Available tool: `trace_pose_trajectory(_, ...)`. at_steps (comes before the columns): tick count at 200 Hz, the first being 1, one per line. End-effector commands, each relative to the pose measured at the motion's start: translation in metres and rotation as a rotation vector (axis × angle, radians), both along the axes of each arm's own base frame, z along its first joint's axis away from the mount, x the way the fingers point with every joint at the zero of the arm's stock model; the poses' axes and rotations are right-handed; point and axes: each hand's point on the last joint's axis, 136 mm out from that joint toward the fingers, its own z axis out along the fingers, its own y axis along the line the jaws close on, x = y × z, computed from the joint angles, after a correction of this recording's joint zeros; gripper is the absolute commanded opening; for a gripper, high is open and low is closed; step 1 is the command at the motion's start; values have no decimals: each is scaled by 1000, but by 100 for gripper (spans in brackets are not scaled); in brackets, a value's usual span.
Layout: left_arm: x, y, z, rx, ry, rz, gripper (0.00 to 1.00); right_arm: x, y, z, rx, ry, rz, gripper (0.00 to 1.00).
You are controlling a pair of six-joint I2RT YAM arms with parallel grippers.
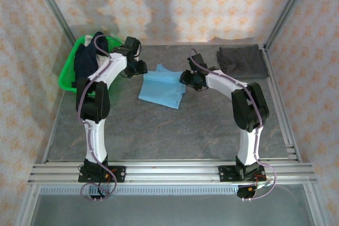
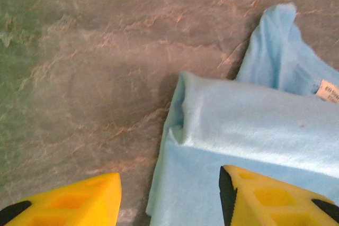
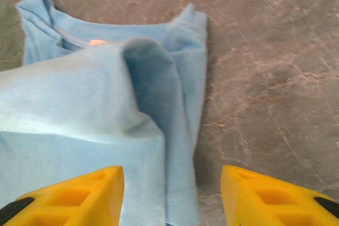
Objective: Fold and stack the t-shirts
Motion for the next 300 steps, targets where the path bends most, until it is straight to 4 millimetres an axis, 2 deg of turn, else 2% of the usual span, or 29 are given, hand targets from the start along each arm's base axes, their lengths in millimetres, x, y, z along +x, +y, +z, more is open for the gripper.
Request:
trace_pose_trajectory(1,26,-3,-2,-40,-52,-17,55,26,9,18,-3,-80,11,51)
trace_pose_trajectory(24,36,-8,-11,-83,-42,-31,55,38,14,12,-4,-74,8,52)
trace_pose_trajectory(55,40,-18,-24,-137,-36,-54,56,46,26,-3,13,-43,27,50)
trace_pose_trajectory(86,42,-24,-30,-176,-21,-75,54,47,36,-7,35,-29,40,42)
trace_pose_trajectory(96,42,-28,-31,-194,-17,-84,51,47,37,-7,39,-24,41,36)
trace_pose_trajectory(113,39,-31,-30,-215,-7,-92,33,45,43,0,49,-34,52,25)
trace_pose_trajectory(127,35,-33,-22,-225,-14,-98,17,42,44,8,44,-38,54,13)
trace_pose_trajectory(149,26,-31,0,-229,-48,-103,0,41,44,28,49,-65,67,0)
trace_pose_trajectory(198,0,-35,53,-292,-140,-99,0,51,35,73,-8,-107,109,0)
trace_pose_trajectory(211,-12,-33,64,-303,-164,-89,0,48,35,83,-8,-101,132,0)
trace_pose_trajectory(213,-14,-34,60,-305,-158,-88,0,46,36,85,-4,-101,138,0)
trace_pose_trajectory(217,-21,-33,72,-313,-181,-86,0,43,37,88,2,-99,148,0)
trace_pose_trajectory(230,-40,-32,78,-322,-199,-75,0,28,40,94,8,-97,164,0)
trace_pose_trajectory(257,-101,-23,69,-310,-197,-26,0,-28,50,90,16,-83,198,0)
trace_pose_trajectory(262,-115,-21,61,-301,-185,-14,0,-41,51,86,14,-78,201,0)
trace_pose_trajectory(280,-154,-13,55,-264,-190,18,0,-86,48,71,1,-83,204,0)
trace_pose_trajectory(300,-195,-19,38,-255,-165,2,0,-130,38,49,-8,-61,197,0)
